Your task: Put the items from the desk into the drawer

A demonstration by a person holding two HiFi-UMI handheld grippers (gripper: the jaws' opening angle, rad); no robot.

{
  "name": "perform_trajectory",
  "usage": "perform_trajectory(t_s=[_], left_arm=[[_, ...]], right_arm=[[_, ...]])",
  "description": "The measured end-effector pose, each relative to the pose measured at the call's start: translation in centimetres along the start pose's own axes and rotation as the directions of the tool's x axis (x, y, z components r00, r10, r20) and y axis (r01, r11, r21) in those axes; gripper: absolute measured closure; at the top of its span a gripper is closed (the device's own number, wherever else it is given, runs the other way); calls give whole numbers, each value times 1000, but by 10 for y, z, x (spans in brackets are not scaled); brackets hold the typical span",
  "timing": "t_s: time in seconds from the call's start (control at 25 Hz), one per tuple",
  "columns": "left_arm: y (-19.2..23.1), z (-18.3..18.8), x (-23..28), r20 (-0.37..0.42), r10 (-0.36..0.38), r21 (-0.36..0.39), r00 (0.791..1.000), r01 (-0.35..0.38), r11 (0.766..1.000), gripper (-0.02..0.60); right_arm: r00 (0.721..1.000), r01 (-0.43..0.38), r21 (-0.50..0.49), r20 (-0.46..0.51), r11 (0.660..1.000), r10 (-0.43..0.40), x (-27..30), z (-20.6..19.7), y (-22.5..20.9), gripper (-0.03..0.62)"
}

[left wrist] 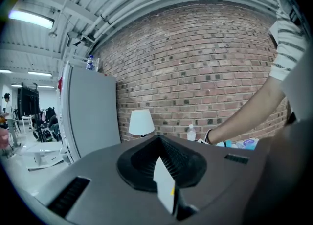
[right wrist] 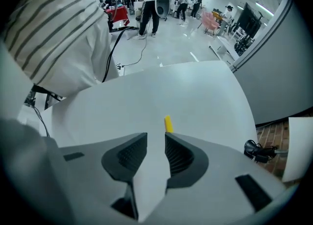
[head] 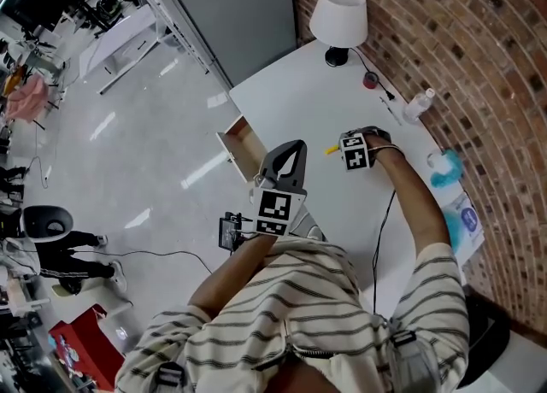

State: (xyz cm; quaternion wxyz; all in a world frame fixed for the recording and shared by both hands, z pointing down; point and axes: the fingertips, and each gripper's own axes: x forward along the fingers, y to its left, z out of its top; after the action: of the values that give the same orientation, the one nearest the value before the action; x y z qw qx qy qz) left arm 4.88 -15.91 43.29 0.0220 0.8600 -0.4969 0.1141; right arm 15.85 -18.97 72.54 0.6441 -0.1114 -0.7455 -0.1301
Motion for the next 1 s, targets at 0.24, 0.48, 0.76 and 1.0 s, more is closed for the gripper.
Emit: perform_trajectory(t_s=[0.24, 0.48, 0.76, 1.0], left_arm=[[-1, 0, 2, -5, -7, 2, 1000, 7, 1000, 574], [0, -7, 10, -10, 4, -6, 1000, -4, 1000, 574], [4, -15, 14, -28, 12, -15, 1000, -12, 1000, 574], [4, -21, 20, -40, 11, -11, 999, -12, 1000, 574]], right_arm=[[1000, -17, -41, -27, 999, 15, 12, -5, -2, 493], [1000, -15, -35, -23, 999, 14, 25, -15, -18, 487], [1000, -28, -36, -2, 999, 28, 43, -15, -20, 487], [999, -37, -16, 1, 999, 37, 54, -22, -30, 473]])
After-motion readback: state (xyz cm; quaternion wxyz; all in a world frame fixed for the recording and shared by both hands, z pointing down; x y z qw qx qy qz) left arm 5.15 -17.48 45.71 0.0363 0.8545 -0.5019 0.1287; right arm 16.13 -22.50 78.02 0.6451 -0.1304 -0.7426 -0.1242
